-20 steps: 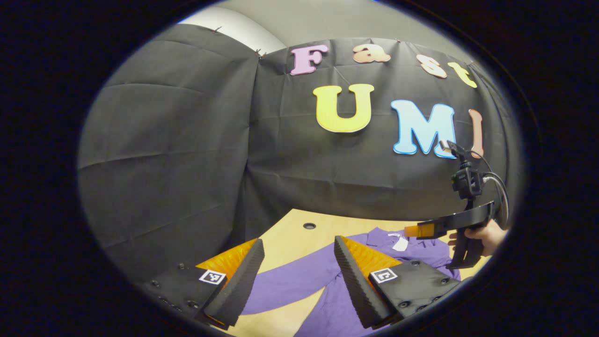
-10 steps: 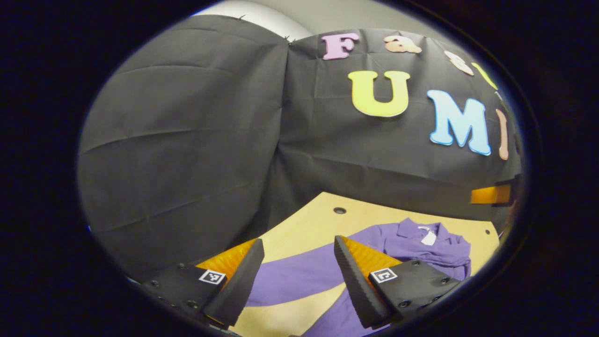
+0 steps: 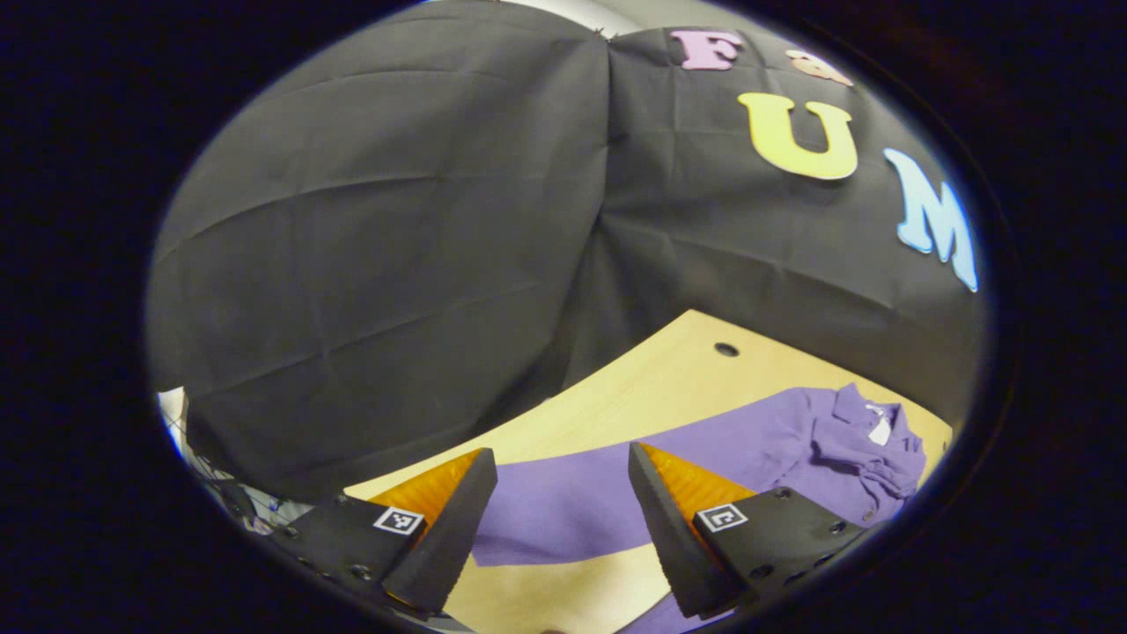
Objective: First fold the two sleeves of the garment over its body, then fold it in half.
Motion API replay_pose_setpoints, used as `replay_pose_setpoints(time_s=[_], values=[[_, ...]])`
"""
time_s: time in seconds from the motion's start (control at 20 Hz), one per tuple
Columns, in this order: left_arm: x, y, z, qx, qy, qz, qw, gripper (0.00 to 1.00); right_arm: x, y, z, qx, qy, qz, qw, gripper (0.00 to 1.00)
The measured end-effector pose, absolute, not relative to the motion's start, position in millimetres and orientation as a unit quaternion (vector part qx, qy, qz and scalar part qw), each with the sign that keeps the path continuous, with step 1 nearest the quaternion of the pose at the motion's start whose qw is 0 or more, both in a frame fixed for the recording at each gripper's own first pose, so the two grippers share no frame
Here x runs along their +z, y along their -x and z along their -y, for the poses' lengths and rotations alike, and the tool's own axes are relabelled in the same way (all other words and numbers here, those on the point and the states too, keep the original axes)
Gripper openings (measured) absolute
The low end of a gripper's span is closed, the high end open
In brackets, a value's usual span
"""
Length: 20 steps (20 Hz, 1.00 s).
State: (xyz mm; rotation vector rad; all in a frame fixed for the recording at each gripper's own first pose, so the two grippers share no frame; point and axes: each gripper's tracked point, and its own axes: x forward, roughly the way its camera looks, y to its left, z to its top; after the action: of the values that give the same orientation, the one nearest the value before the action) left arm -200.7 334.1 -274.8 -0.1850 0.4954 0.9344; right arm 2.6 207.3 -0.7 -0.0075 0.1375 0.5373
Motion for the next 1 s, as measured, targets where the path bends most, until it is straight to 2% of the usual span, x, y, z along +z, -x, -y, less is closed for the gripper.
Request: replay_pose_setpoints(time_s=[0.05,0.1,0.65,0.8,0.9,0.95,1.0], values=[[-283.8,207.0,-341.9,0.456,0.088,-0.247,0.850,0.97,-1.5,-0.2,-205.9,0.265,0.006,-0.070,0.962,0.83],[-291.3,209.5,-346.9,0.462,0.092,-0.254,0.845,0.94,-3.2,1.4,-205.0,0.265,0.007,-0.071,0.962,0.83],[-363.9,240.1,-361.9,0.492,0.162,-0.342,0.784,0.96,-21.7,10.5,-198.3,0.257,-0.005,-0.111,0.960,0.83],[-363.8,241.9,-356.3,0.489,0.168,-0.359,0.777,0.95,-26.3,10.4,-200.0,0.262,-0.002,-0.118,0.958,0.83],[-365.0,239.8,-358.0,0.488,0.157,-0.361,0.779,0.98,-27.4,10.7,-204.1,0.267,-0.003,-0.120,0.956,0.83],[-363.6,238.7,-358.0,0.486,0.153,-0.361,0.781,0.95,-27.5,10.5,-206.4,0.270,-0.005,-0.121,0.955,0.83],[-366.7,240.5,-357.6,0.484,0.149,-0.362,0.783,1.00,-28.0,10.7,-209.2,0.274,-0.007,-0.122,0.954,0.83]])
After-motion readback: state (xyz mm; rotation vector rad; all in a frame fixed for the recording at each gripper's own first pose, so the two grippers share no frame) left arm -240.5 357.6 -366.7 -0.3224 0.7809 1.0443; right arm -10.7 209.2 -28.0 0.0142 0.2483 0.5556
